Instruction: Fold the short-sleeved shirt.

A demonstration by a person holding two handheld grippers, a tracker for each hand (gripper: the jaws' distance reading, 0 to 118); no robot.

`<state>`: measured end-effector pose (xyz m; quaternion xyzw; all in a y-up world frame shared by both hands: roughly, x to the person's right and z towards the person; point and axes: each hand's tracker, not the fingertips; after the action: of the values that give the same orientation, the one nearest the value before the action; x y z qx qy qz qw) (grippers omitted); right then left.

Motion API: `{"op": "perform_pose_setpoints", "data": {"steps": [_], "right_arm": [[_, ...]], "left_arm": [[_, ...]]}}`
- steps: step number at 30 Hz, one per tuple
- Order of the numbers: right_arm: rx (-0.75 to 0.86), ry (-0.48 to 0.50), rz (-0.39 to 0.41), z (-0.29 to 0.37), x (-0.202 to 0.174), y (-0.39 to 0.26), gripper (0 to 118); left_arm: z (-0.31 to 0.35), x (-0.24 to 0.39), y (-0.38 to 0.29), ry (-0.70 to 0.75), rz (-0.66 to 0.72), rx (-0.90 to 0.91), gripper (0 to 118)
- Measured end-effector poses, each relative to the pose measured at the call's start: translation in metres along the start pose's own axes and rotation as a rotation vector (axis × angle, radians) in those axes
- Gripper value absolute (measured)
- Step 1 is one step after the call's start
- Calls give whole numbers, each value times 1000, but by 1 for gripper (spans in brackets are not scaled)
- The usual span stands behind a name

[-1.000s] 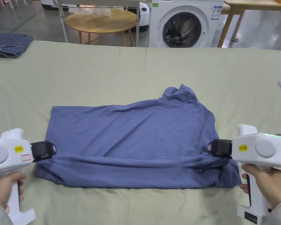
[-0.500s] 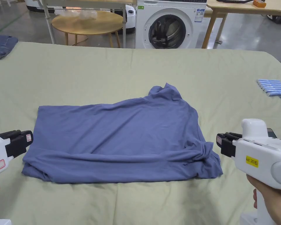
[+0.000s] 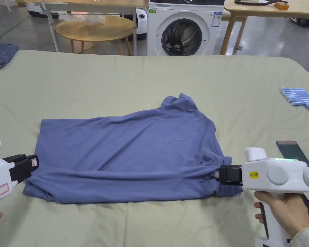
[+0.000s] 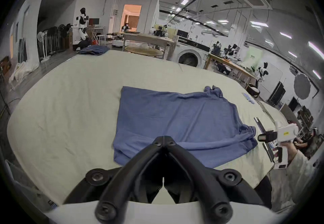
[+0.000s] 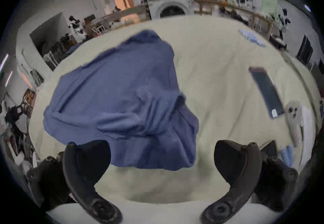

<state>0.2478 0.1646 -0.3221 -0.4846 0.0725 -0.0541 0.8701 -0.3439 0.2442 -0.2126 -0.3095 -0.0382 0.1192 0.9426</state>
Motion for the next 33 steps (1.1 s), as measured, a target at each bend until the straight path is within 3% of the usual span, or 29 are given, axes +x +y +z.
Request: {"op": "perform_pose_setpoints", "data": {"steps": [4,5,6,7,8,9,11,12,14,16,17,18,25,26,28,30,31,33], "right_arm": [[-57,-38,-92,-36,10,-10,116],[-66,-45,-96,-40,10,-12,109],[-70,-46,-95,-43,10,-13,89],[-96,-84,-62,-43,6,-15,80],[-83,-200,-14,-60,13,-16,75],[-73,-154,11,-57,13,-16,56],[-47,-148,46,-48,12,-13,2],[-18,-167,69,-36,3,-14,2],[-33,-160,66,-34,-4,-18,2],[-77,-150,68,-52,3,-15,2],[-76,-155,64,-55,4,-14,2],[-81,-162,60,-58,4,-13,2],[-66,-174,43,-44,-5,-18,2],[-68,-169,35,-43,-5,-18,2],[-75,-162,23,-48,0,-14,2],[-78,-165,23,-48,-1,-13,2],[-80,-170,26,-49,-2,-13,2],[-80,-183,38,-50,-4,-13,2]], "left_arm": [[0,-2,-5,7,3,-17,0],[-3,-4,-8,11,3,-22,0],[-4,-5,-8,11,4,-28,0],[-6,-6,-7,11,5,-34,0],[-7,-8,-8,13,7,-37,0],[-9,-12,-9,14,10,-43,0],[-13,-15,-8,21,14,-53,0],[-15,-15,-8,40,13,-56,4],[-21,-16,-5,105,9,-94,53],[-34,-27,0,174,36,-151,82],[-35,-30,1,195,67,-171,107],[-40,-38,3,218,92,-159,110],[-114,-60,-16,283,68,-397,110],[-122,-62,-22,269,92,-421,103],[-132,-61,-31,254,115,-440,43],[-130,-49,-43,304,33,-417,22],[-131,-44,-42,293,-10,-414,4],[-120,-34,-44,272,13,-435,0]]}}
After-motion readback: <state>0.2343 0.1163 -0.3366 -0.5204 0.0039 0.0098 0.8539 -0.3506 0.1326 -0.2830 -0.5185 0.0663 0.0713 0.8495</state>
